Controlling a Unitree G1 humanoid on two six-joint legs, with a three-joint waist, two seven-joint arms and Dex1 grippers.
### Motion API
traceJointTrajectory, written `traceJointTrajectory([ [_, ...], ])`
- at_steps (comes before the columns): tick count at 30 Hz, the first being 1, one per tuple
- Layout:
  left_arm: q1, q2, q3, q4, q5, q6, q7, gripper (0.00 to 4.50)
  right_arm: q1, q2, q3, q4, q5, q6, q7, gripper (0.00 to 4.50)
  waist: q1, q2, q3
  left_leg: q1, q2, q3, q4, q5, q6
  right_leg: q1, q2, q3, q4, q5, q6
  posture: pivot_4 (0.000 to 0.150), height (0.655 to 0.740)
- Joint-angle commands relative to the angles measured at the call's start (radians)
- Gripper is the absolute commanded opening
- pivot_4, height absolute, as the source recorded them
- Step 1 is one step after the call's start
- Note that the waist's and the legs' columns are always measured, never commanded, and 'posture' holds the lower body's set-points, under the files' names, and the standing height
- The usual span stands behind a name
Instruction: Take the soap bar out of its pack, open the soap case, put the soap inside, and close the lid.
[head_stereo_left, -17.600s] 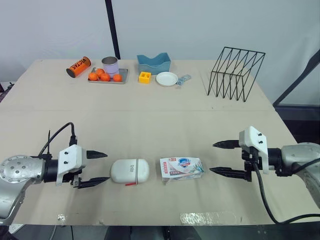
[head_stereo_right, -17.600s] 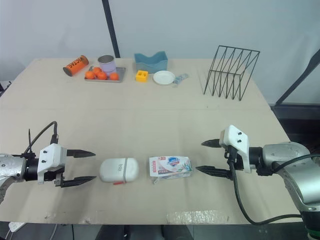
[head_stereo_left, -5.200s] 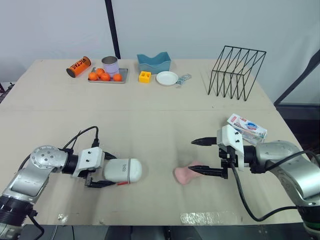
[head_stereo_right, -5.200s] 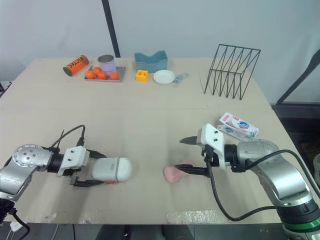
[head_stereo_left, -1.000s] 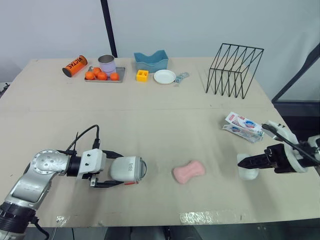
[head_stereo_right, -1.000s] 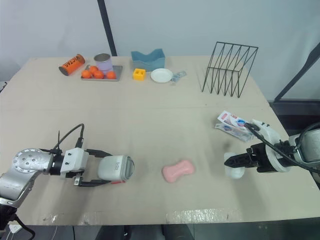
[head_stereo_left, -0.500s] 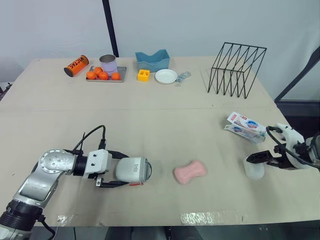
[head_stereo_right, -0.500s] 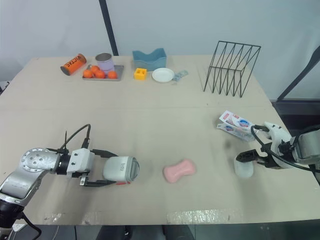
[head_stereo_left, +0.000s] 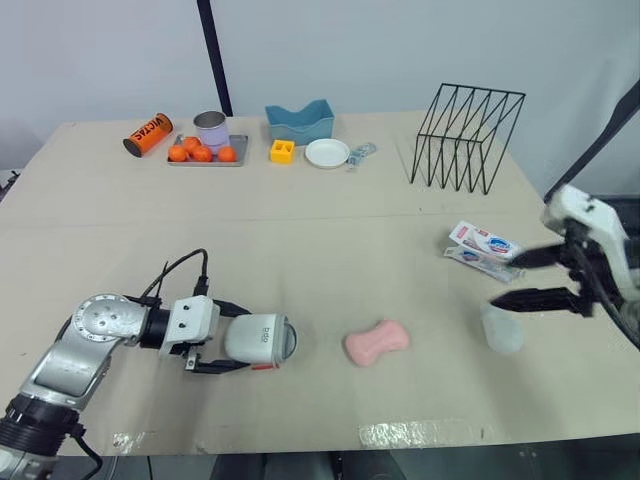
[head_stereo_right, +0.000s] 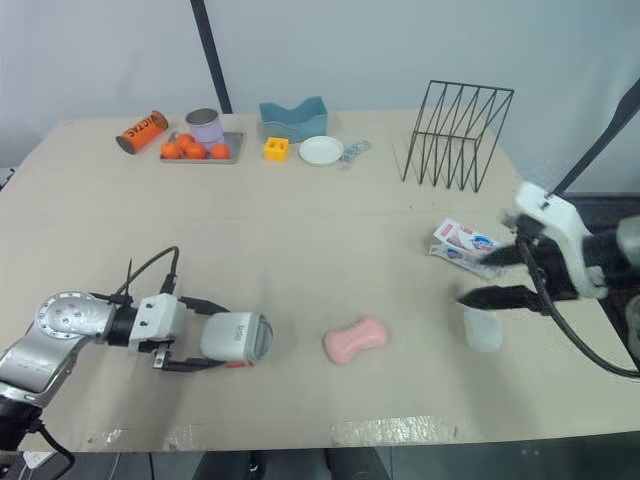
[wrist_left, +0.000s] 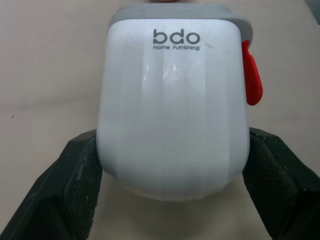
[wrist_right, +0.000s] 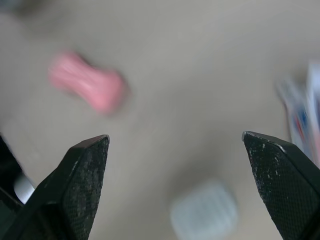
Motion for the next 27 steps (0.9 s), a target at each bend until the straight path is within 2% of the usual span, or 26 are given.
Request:
traceJointTrajectory([
  [1, -0.008, 0.025, 0.038, -0.046, -0.008, 0.040, 0.020, 3.47, -0.062, 0.164, -0.006, -0.136, 0.050, 0.006, -0.096, 4.40, 0.000, -0.003, 0.000, 0.000, 0.000, 0.000, 0.000, 0.000, 0.000, 0.000, 0.000, 0.000, 0.000, 0.000, 0.000, 0.150, 0.7400],
  [4, 0.000, 0.034, 0.052, -0.060, -0.015, 0.054, 0.027, 3.47, -0.063, 0.309, 0.030, -0.205, 0.019, -0.013, -0.162, 4.40, 0.004, -0.004, 0.000, -0.002, -0.003, -0.002, 0.001, 0.000, 0.000, 0.001, -0.001, 0.001, 0.000, 0.001, 0.000, 0.150, 0.7400],
  [8, 0.015, 0.040, 0.072, -0.079, -0.027, 0.063, 0.032, 3.47, -0.043, 0.414, 0.077, -0.211, -0.044, -0.017, -0.211, 4.40, 0.008, -0.004, 0.000, -0.002, -0.004, -0.003, 0.001, 0.000, 0.000, 0.001, -0.002, 0.000, 0.000, 0.000, 0.000, 0.150, 0.7400],
  [22, 0.032, 0.069, 0.095, -0.103, -0.030, 0.081, 0.023, 3.47, 0.040, 0.536, 0.118, -0.236, -0.155, -0.141, -0.127, 4.40, 0.008, -0.004, 0.000, -0.002, -0.005, -0.006, 0.002, 0.000, 0.000, 0.002, -0.002, -0.002, 0.000, 0.000, 0.000, 0.150, 0.7400],
  [27, -0.006, 0.124, 0.081, -0.156, -0.038, 0.180, 0.001, 3.47, 0.052, 0.560, 0.166, -0.231, -0.212, -0.164, -0.113, 4.40, 0.008, -0.005, 0.000, -0.002, -0.005, -0.008, 0.002, 0.000, 0.000, 0.003, -0.002, -0.004, 0.000, 0.000, 0.000, 0.150, 0.7400],
])
